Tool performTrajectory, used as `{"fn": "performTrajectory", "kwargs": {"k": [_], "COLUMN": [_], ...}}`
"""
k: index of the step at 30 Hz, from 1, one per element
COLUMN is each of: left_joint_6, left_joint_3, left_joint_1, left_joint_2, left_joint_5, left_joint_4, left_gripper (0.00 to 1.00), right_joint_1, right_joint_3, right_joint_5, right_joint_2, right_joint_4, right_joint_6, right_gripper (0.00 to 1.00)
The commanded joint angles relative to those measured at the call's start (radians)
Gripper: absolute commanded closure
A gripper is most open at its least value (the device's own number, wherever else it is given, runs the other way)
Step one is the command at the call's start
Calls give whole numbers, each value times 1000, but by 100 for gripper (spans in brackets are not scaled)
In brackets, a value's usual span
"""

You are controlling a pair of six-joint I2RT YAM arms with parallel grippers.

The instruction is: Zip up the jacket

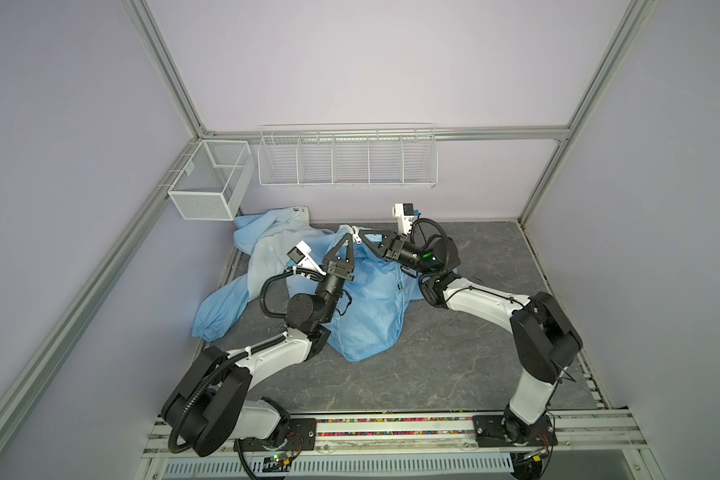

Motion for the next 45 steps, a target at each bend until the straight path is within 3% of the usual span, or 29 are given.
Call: {"fn": "performTrajectory", "kwargs": {"k": [1,9,45], "left_joint_6": [-2,36,27], "left_joint_3": [-1,29,75], "left_joint_1": [2,2,4], "left_joint_2": [-9,-35,5], "left_joint_5": [23,-23,-7], "left_joint_4": [58,58,60], "left_gripper": [100,100,100], "right_joint_1": [-4,-5,20], "right_joint_3": [28,4,7], "right_joint_5": [18,21,29], "right_joint_2": [6,-2,12], "right_joint_4": [83,132,149], "right_joint_6": [24,45,53], "right_gripper": [93,93,93]}}
